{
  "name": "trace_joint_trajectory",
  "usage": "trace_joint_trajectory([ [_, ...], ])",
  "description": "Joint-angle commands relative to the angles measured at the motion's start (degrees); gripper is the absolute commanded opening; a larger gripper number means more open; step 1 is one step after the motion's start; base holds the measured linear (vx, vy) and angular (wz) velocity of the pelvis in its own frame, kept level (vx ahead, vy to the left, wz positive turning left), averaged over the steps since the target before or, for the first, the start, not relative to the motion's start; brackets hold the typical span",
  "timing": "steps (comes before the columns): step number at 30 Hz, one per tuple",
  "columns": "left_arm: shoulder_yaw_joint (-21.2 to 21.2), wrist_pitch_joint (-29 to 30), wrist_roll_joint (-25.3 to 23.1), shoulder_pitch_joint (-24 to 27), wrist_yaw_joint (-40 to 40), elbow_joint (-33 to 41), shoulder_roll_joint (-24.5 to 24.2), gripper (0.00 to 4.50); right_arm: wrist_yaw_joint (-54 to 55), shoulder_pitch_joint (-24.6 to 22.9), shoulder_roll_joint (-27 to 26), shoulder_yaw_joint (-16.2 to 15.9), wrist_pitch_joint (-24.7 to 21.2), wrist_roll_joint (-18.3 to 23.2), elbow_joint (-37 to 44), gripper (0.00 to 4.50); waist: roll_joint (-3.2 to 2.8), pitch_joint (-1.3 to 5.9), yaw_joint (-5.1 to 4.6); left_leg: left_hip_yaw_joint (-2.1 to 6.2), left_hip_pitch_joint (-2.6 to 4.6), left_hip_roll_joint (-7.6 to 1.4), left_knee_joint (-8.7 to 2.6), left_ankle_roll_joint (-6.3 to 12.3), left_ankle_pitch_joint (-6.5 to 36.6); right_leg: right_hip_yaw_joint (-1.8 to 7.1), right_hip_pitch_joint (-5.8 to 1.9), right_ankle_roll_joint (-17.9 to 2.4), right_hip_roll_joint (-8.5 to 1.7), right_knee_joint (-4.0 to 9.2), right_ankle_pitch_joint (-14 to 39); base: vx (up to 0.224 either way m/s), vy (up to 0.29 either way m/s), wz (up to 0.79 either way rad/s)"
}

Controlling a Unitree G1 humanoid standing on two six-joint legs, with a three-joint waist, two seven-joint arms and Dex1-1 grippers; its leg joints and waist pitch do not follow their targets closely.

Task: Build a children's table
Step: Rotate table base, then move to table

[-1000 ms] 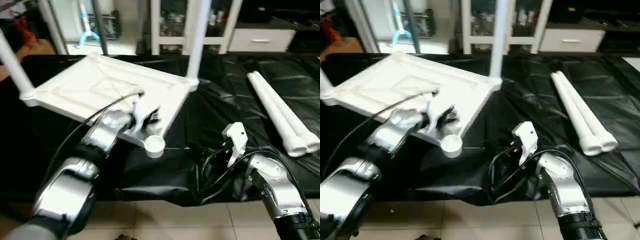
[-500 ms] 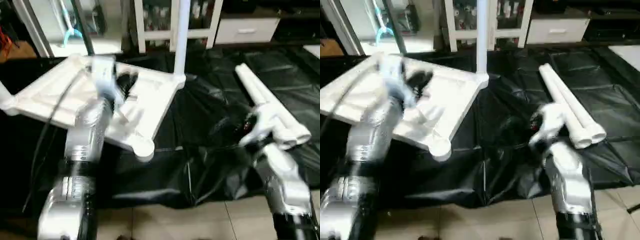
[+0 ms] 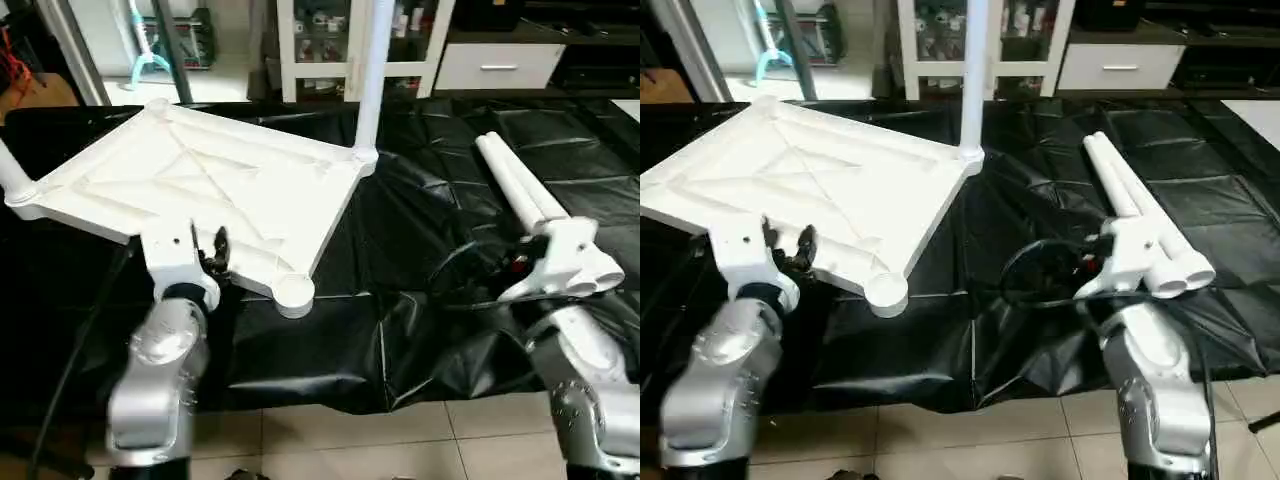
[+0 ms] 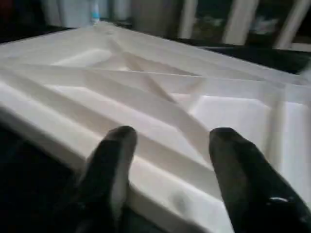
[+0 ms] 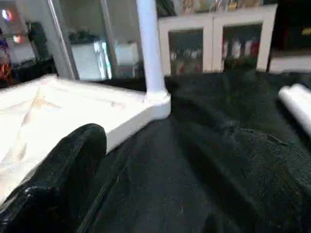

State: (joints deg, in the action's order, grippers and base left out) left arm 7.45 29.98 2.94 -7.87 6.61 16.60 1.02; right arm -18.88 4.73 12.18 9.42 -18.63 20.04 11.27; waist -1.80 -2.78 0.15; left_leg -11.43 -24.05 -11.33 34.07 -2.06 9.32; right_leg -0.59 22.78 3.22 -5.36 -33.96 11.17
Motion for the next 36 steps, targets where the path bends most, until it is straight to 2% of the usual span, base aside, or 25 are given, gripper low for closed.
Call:
trace_joint_trajectory([
  [1, 0.9, 2.8, 2.0, -0.1, 0.0, 1.6, -1.7, 3.12, 0.6, 0.5, 0.5, -0.7, -0.7, -1.2, 1.3, 4.5, 0.7, 3.14, 0.07, 1.42, 1.93, -1.09, -4.89, -2.82, 21.2, 0.39, -0.35, -3.7, -0.87, 5.15, 19.4, 0.0, 0.0, 0.0],
  [2, 0.9, 2.8, 1.9, -0.1, 0.0, 1.7, -1.8, 3.12, 0.6, 0.5, 0.5, -0.7, -0.7, -1.3, 1.3, 4.5, 0.77, 3.19, 0.0, 1.41, 1.84, -0.98, -4.86, -2.77, 21.1, 0.35, -0.36, -3.4, -0.77, 5.17, 19.4, 0.0, 0.0, 0.0],
  [4, 2.6, 2.1, 13.5, 1.0, -9.2, 4.2, -1.7, 3.27, 1.1, 1.0, 0.3, -1.7, -0.9, -2.0, 1.5, 4.5, 0.86, 3.29, 0.2, 1.36, 1.86, -0.96, -4.81, -2.87, 20.3, 0.42, -0.24, -3.8, -0.83, 5.06, 18.5, 0.0, 0.0, 0.0],
  [7, 2.1, -0.2, 7.5, 2.1, -8.1, 4.8, -2.2, 3.44, 2.5, 2.1, 0.6, -2.5, -1.3, -3.9, 0.8, 4.5, 1.15, 3.45, 0.34, 1.28, 1.87, -1.27, -4.77, -2.58, 18.6, 0.39, -0.39, -4.8, -0.55, 4.59, 13.1, 0.0, 0.0, 0.0],
  [11, 2.1, -0.1, 10.7, 2.6, -9.3, 6.4, -1.1, 3.44, 7.5, 4.9, -1.0, -3.3, 1.1, -8.3, -3.4, 4.5, 1.44, 3.72, 0.66, 0.99, 1.88, -1.06, -4.38, -1.85, 14.4, 0.45, -0.73, -5.6, -0.88, 4.02, 9.2, 0.0, 0.0, 0.0],
  [12, 0.9, -0.3, 10.8, 3.1, -10.0, 6.9, -1.9, 3.44, 8.5, 5.6, -0.1, -5.0, -2.5, -10.2, -3.9, 4.5, 2.04, 3.69, 0.57, 0.85, 1.88, -1.04, -4.28, -1.77, 14.1, 0.41, -0.64, -5.9, -0.66, 4.09, 9.1, 0.0, 0.0, 0.0],
  [13, 0.0, -0.5, 10.6, 3.5, -10.5, 7.1, -2.6, 3.44, 8.9, 6.0, 0.6, -6.3, -5.5, -11.3, -3.8, 4.5, 1.65, 3.68, 0.72, 0.91, 1.97, -1.05, -4.33, -1.9, 13.5, 0.43, -0.8, -5.9, -0.56, 3.87, 8.4, 0.0, 0.0, 0.0],
  [15, -2.8, -2.5, 7.6, 4.3, -10.2, 6.4, -3.9, 3.44, 5.2, 5.7, 2.0, -9.2, -5.6, -11.7, -4.3, 4.5, 2.9, 3.75, 0.76, 0.87, 1.93, -1.17, -4.17, -1.7, 13.7, 0.42, -1.07, -5.1, -0.57, 3.73, 7.9, 0.0, 0.0, 0.0],
  [18, -3.8, -3.8, 4.9, 4.4, -9.2, 4.1, -3.9, 3.44, 4.2, 5.9, 0.9, -10.0, -2.3, -11.6, -5.9, 4.5, 1.81, 3.71, 0.95, 0.85, 2.29, -1.28, -4.2, -2.28, 14.3, 0.58, -0.67, -4.7, -0.58, 3.85, 7.0, 0.0, 0.0, 0.0],
  [20, -4.1, -3.2, 4.0, 4.0, -8.6, 3.4, -3.4, 3.44, 6.6, 6.0, 1.0, -9.8, -0.4, -13.9, -5.2, 4.5, 0.16, 3.78, 0.94, 1.89, 3.23, -1.92, -4.75, -6.82, 15.1, -0.09, -0.75, -5.0, 0.74, 3.13, 3.3, 0.0, 0.0, 0.0],
  [21, -4.3, -3.1, 4.1, 3.9, -8.6, 3.3, -3.3, 3.44, 7.0, 6.0, 1.0, -9.3, -0.7, -13.8, -4.9, 4.5, 0.74, 3.67, 0.53, 2.53, 3.76, -2.9, -5.09, -9.16, 16.2, -0.89, -0.87, -6.1, 1.82, 2.99, 0.1, 0.0, 0.0, 0.0],
  [22, -4.8, -3.1, 4.0, 3.5, -8.6, 2.9, -3.3, 3.44, 7.5, 5.7, 1.2, -8.2, -0.9, -13.5, -4.4, 4.5, 0.15, 3.62, 0.44, 3.22, 4.16, -3.65, -5.7, -9.64, 17.2, -1.48, -0.98, -7.5, 2.26, 2.38, -0.9, 0.0, 0.0, 0.0],
  [23, -4.9, -3.1, 4.0, 3.4, -8.5, 2.8, -3.4, 3.44, 7.5, 5.6, 1.3, -8.2, -0.9, -13.5, -4.4, 4.5, -0.15, 3.44, -0.21, 5.05, 4.67, -7.03, -7.6, -7.83, 18.4, -2.47, -0.76, -10.2, 2.13, 1.03, -1.6, -0.017, -0.054, 0.03],
  [24, -5.7, -3.4, 4.0, 3.0, -8.3, 2.2, -3.6, 3.44, 7.3, 4.9, 2.0, -7.3, -0.6, -13.0, -4.3, 4.5, -1.68, 3.39, 0.01, 5.85, 4.86, -8.39, -8.42, -7.03, 18.7, -2.93, -0.54, -11.3, 1.79, 0.07, -1.6, -0.026, -0.105, 0.07],
  [25, -6.2, -3.6, 3.8, 2.6, -8.3, 1.8, -3.6, 3.44, 6.7, 4.4, 2.3, -6.4, -0.9, -11.9, -4.2, 4.5, -1.82, 2.81, -0.14, 5.63, 4.39, -10.46, -10.25, -5.09, 22.4, -4.08, -0.29, -12.5, 1.55, -1.21, -1.0, -0.026, -0.105, 0.07],
  [26, -6.6, -3.9, 3.7, 2.5, -8.4, 1.6, -3.6, 3.44, 6.2, 4.0, 2.4, -5.6, -1.1, -11.1, -4.2, 4.5, -2.03, 2.74, -0.4, 5.36, 4.61, -11.02, -10.73, -2.66, 26.5, -4.58, -0.51, -12.9, 1.06, -2.26, -0.8, -0.034, -0.159, 0.08],
  [28, -7.3, -4.0, 3.2, 2.3, -8.7, 1.4, -3.6, 3.44, 5.9, 3.8, 2.3, -4.1, -0.7, -10.2, -4.3, 4.5, -1.17, 2.43, -0.05, 3.82, 4.73, -10.03, -10.68, 0.86, 29.7, -4.24, -0.49, -16.5, 0.12, -1.79, 0.2, -0.026, -0.162, 0.06],
  [29, -7.3, -4.0, 3.2, 2.3, -8.7, 1.4, -3.6, 3.44, 5.9, 3.8, 2.3, -4.1, -0.7, -10.2, -4.3, 4.5, 0.12, 2.14, -0.49, 1.61, 4.34, -6.56, -8.77, 1.85, 32.6, -4.29, -0.37, -19.9, 0.41, 0.33, 5.6, -0.041, -0.246, 0.04],
  [30, -7.2, -3.9, 3.3, 2.3, -8.7, 1.5, -3.4, 3.44, 5.9, 3.7, 2.3, -3.7, -0.9, -9.7, -4.1, 4.5, 2.48, 2.79, -0.96, -2.23, 5.12, 3.37, 3.89, 3.39, 27.3, -5.59, 0.85, -22.2, 1.41, 6.97, 17.4, -0.065, -0.369, 0.01],
  [31, -7.0, -3.9, 3.0, 2.0, -8.7, 1.3, -3.0, 3.44, 5.8, 3.6, 2.2, -3.2, -1.1, -9.5, -3.3, 4.5, 4.46, 3.26, -0.48, -1.79, 2.63, 5.9, 9.35, 6.46, 22.4, -3.91, -1.06, -21.6, 0.08, 8.23, 22.8, -0.051, -0.235, -0.06],
  [32, -7.0, -3.9, 3.0, 2.0, -8.7, 1.3, -3.0, 3.44, 5.8, 3.6, 2.2, -3.2, -1.1, -9.5, -3.3, 4.5, 3.27, 2.54, 0.39, 0.23, -0.59, 4.72, 10.68, 8.71, 16.4, -0.86, -3.6, -24.3, -3.84, 7.96, 23.8, -0.051, -0.226, -0.07],
  [33, -7.0, -3.9, 2.8, 1.9, -8.5, 1.3, -2.8, 3.44, 5.2, 3.6, 2.2, -3.2, -1.4, -8.8, -3.0, 4.5, 2.79, 2.86, 0.06, 0.9, -0.9, 4.75, 11.17, 8.6, 15.9, -1.05, -3.89, -23.4, -3.91, 7.59, 24.4, -0.061, -0.182, -0.03],
  [34, -7.2, -3.9, 2.6, 2.2, -8.2, 1.3, -2.7, 3.44, 4.6, 3.6, 2.6, -3.9, -1.2, -9.0, -3.0, 4.5, 2.4, 3.12, -0.79, 1.9, -0.78, 4.81, 9.91, 9.34, 16.2, -1.56, -4.59, -19.1, -3.94, 8.13, 25.8, -0.061, -0.182, -0.03],
  [35, -7.3, -4.0, 2.6, 2.3, -8.1, 1.3, -2.7, 3.44, 4.4, 3.6, 2.8, -4.2, -1.1, -9.2, -3.1, 4.5, 0.0, 3.44, -1.73, 3.41, 0.32, 3.04, 4.99, 11.16, 14.2, -3.58, -4.82, -10.2, -1.99, 9.32, 25.8, -0.076, -0.17, 0.05],
  [36, -7.5, -4.1, 2.5, 2.4, -8.1, 1.3, -2.8, 3.44, 4.2, 3.8, 2.8, -4.3, -1.2, -9.1, -3.2, 4.5, -2.81, 3.8, -2.48, 13.09, 5.18, -11.52, -3.12, 14.99, 9.2, -7.73, -1.02, 0.4, 1.31, 3.39, 21.4, -0.085, -0.216, -0.04],
])
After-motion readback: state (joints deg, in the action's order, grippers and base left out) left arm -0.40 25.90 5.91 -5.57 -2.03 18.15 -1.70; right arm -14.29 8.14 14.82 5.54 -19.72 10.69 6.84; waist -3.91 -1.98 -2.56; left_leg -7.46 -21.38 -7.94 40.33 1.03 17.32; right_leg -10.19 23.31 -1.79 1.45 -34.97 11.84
